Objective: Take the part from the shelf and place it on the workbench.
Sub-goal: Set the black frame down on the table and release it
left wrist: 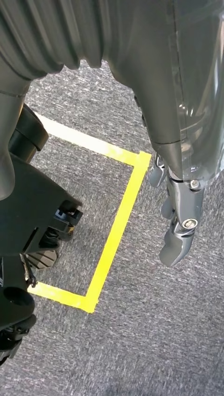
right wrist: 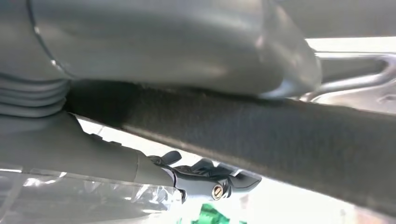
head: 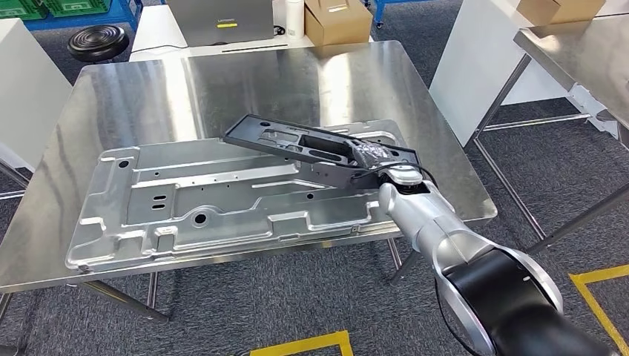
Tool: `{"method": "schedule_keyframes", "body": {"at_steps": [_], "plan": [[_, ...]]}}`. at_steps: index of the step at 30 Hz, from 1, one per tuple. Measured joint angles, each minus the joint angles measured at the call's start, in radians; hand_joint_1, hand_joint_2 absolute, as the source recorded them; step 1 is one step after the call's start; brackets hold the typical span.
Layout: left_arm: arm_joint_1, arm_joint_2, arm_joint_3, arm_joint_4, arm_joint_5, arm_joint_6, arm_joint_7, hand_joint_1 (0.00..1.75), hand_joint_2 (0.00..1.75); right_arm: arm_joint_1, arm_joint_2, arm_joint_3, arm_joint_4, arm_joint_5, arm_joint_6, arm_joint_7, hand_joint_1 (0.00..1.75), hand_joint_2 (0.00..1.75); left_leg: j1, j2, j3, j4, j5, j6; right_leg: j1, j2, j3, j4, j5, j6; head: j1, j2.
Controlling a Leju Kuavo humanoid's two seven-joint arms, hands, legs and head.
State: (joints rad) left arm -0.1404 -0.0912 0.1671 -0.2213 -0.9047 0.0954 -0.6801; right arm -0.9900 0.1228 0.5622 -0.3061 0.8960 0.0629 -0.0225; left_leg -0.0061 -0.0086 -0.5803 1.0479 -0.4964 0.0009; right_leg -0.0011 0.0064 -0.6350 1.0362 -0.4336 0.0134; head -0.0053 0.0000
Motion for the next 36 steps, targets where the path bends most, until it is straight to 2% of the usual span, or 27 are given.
{"method": "schedule_keyframes", "body": {"at_steps": [4,8,12,17,20,27,32,36], "plan": [[0.000,0.000,-0.001,0.000,0.003,0.000,0.001,0.00,1.75,0.000,-0.007,0.032,0.006,0.087,-0.030,0.017,0.00,0.00,0.000,0.002,0.000,0.000,0.000,0.000,0.000,0.001,-0.001,0.000,0.000,0.000,0.001,0.000],[0.000,0.000,-0.001,0.000,0.005,0.000,0.004,0.00,1.75,-0.003,-0.017,0.121,0.007,0.240,-0.087,0.024,0.00,0.00,0.000,0.002,-0.001,0.000,0.000,0.000,0.000,0.001,-0.002,0.000,0.000,0.000,0.000,0.000],[0.000,0.000,-0.002,0.000,0.007,0.000,0.008,0.00,1.75,-0.013,-0.020,0.226,0.009,0.361,-0.068,0.026,0.00,0.00,0.001,0.002,-0.001,0.000,0.000,0.000,0.000,0.001,-0.002,0.000,0.000,0.000,-0.001,0.000],[-0.001,0.000,-0.008,0.000,0.009,0.000,0.009,0.00,1.75,-0.036,-0.008,0.323,0.011,0.426,-0.026,0.028,0.00,0.00,0.002,0.003,-0.001,0.000,0.000,0.000,0.000,0.002,-0.002,0.000,0.000,0.000,-0.001,0.000],[-0.003,0.000,-0.008,0.000,0.013,0.000,0.008,0.00,1.75,-0.043,0.007,0.355,0.011,0.420,-0.031,0.033,0.00,0.00,0.002,0.003,-0.001,0.000,0.000,0.000,0.000,0.002,-0.002,0.000,0.000,0.000,0.000,0.000],[-0.003,0.000,-0.008,0.000,0.016,0.000,0.007,0.00,1.75,-0.044,0.030,0.354,0.011,0.343,-0.012,0.017,0.00,0.00,0.002,0.003,-0.001,0.000,0.000,0.000,0.000,0.002,-0.002,0.000,0.000,0.000,0.000,0.000],[-0.002,0.000,-0.008,0.000,0.016,0.000,0.011,0.00,1.75,-0.046,0.041,0.336,0.011,0.302,-0.056,0.002,0.00,0.00,0.002,0.003,-0.001,0.000,0.000,0.000,0.000,0.002,-0.002,0.000,0.000,0.000,0.001,0.000],[-0.002,0.000,-0.008,0.000,0.017,0.000,0.012,0.00,1.75,-0.064,0.069,0.312,0.005,0.268,-0.076,-0.017,0.00,0.00,0.002,0.003,-0.001,0.000,0.000,0.000,0.000,0.002,-0.003,0.000,0.000,0.000,0.000,0.000]]}}
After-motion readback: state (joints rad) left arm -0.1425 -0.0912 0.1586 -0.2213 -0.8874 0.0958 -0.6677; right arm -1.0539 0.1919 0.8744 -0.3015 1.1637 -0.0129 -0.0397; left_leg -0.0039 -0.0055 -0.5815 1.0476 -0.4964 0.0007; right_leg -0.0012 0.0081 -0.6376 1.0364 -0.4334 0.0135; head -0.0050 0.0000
